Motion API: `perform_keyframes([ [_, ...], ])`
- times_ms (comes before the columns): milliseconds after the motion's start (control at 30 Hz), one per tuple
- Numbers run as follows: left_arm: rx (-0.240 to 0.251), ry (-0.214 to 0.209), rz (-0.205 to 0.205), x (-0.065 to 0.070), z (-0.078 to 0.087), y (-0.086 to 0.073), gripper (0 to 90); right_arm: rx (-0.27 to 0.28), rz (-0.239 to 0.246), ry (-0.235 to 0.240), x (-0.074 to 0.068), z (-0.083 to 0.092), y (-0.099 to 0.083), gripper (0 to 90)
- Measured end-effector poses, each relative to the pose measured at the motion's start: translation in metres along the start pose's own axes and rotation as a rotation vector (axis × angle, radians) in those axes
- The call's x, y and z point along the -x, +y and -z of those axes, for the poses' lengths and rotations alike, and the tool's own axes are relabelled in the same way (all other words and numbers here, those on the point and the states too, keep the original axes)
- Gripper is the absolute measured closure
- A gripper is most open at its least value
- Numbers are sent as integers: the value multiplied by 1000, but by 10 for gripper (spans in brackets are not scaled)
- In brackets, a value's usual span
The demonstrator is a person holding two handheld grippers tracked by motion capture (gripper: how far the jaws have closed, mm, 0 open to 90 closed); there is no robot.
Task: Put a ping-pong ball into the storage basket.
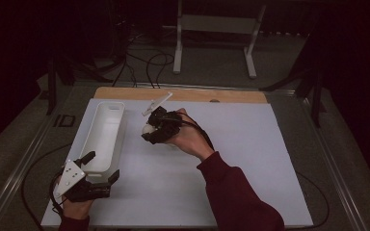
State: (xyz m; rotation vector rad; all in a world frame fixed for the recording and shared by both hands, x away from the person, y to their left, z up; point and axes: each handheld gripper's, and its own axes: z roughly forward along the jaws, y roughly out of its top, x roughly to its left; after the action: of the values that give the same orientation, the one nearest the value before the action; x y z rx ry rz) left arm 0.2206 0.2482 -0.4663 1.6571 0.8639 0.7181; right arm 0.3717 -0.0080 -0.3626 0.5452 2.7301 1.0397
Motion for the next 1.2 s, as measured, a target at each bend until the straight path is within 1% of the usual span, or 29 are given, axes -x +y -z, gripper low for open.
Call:
perform_keyframes([
  [167,-1,0,0,0,0,0,0,4,-3,3,-1,-1,1,506],
  [467,-4,-4,-2,0,0,0,0,4,10,4,-3,-2,6,505],
  [867,-3,-4,-2,0,0,0,0,11,11,7,-5,-4,10,505],
  [1200,-1,-4,-1,0,0,0,0,12,23,13,-8,-6,14,505],
])
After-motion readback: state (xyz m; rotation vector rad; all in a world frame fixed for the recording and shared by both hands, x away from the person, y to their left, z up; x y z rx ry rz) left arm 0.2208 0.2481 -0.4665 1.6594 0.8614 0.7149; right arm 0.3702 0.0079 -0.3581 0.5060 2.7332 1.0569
